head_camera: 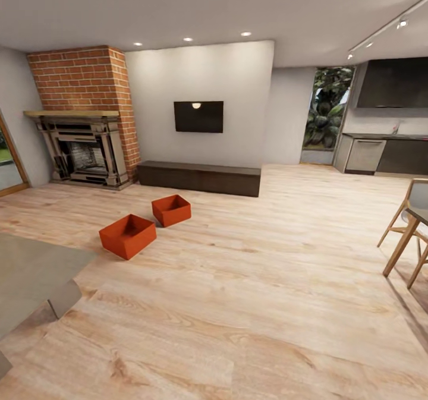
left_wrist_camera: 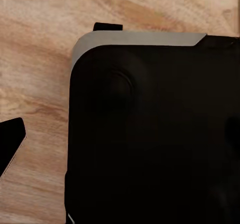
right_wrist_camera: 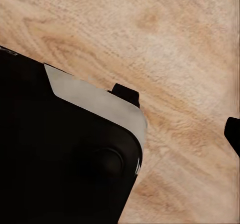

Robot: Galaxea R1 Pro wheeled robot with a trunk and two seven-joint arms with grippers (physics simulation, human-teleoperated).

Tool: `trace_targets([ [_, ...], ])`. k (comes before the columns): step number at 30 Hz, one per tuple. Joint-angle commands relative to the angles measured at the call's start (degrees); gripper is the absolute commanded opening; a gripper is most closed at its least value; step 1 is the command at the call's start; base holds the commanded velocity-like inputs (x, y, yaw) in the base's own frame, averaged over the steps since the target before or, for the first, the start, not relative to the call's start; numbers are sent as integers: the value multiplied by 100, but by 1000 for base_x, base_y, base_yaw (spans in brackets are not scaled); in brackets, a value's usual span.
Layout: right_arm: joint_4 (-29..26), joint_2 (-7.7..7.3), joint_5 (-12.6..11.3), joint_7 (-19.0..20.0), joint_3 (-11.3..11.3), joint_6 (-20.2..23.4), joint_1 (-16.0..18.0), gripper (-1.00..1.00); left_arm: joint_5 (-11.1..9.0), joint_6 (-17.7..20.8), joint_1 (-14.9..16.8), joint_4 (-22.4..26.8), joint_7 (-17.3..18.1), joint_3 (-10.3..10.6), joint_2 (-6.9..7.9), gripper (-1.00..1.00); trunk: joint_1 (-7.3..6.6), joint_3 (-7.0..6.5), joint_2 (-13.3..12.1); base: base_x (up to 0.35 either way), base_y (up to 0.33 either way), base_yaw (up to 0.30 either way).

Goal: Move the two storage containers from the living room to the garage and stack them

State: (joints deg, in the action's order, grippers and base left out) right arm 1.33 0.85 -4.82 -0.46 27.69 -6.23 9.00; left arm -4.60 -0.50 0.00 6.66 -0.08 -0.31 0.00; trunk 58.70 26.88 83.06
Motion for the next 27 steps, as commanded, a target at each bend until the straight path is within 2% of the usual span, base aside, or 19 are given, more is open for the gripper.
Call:
trace_targets([
  [1,13,3,-47,-7,50,-32,5,100,-49,-5,0,4,-1,0,4,100,3,5,2,322,0,0],
  [27,-17,-31,-88,4,17,-214,5,100,-15,-12,0,-6,0,8,-9,100,3,5,2,322,0,0],
])
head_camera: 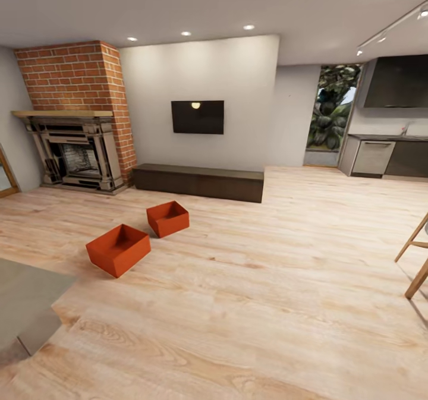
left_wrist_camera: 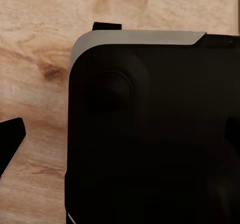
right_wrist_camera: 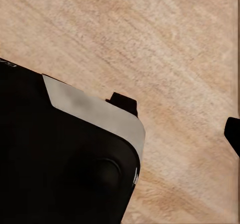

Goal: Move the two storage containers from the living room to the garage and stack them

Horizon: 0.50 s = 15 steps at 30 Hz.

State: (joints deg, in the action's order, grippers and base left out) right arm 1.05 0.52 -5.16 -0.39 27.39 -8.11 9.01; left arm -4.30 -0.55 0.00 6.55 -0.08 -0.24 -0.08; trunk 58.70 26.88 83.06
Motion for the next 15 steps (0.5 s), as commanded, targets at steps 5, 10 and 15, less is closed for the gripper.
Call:
trace_targets([
  [5,26,-2,-55,12,47,-21,5,100,-53,-6,0,4,-1,-11,-1,100,3,5,2,322,0,0],
  [10,26,-5,-54,12,47,-16,5,100,-53,-6,2,4,-1,-6,-1,100,3,5,2,322,0,0],
  [15,26,-7,-51,-3,47,-15,5,100,-53,-6,4,4,-1,-7,-1,100,3,5,2,322,0,0],
])
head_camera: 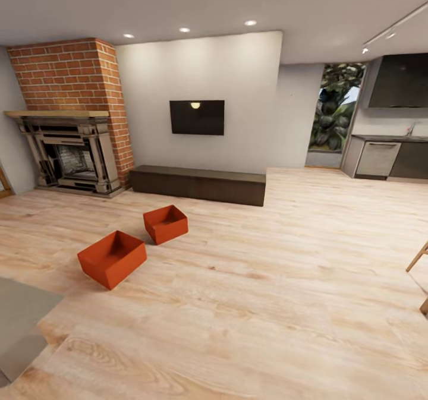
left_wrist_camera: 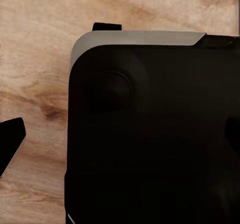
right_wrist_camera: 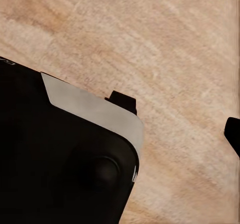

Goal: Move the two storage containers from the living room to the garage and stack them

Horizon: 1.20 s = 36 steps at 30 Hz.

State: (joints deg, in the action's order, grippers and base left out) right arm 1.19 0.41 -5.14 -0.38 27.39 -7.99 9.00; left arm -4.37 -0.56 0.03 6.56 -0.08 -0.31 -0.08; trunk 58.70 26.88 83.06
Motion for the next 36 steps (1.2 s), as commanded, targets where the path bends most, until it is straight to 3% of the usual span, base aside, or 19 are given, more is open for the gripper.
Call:
trace_targets([
  [1,13,3,-52,-5,48,-28,5,100,-48,-6,-1,3,-1,1,-1,100,3,5,2,322,0,0],
  [36,13,8,-49,-6,65,-10,5,100,-55,-5,-3,3,-1,-4,-1,100,3,5,2,322,0,0],
])
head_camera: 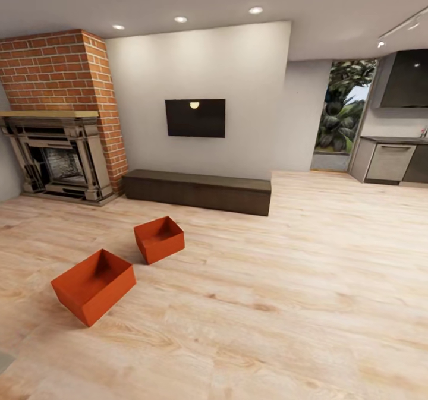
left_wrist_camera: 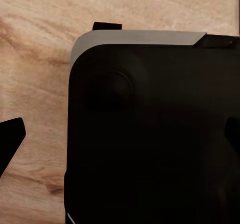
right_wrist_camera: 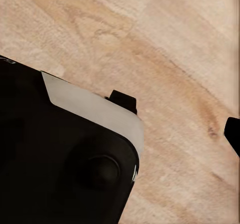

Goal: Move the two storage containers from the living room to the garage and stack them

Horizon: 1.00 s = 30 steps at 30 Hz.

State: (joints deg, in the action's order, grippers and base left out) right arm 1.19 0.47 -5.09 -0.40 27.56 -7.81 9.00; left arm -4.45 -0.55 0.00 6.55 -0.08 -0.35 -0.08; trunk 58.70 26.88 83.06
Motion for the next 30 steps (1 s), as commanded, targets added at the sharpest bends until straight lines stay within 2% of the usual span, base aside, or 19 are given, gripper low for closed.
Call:
trace_targets([
  [1,13,4,-53,-4,47,-28,5,100,-47,-5,0,4,-1,0,-1,100,3,5,2,322,0,0],
  [30,13,12,-53,-23,47,-34,5,100,-47,-7,0,4,-1,0,-1,100,3,5,2,322,0,6],
])
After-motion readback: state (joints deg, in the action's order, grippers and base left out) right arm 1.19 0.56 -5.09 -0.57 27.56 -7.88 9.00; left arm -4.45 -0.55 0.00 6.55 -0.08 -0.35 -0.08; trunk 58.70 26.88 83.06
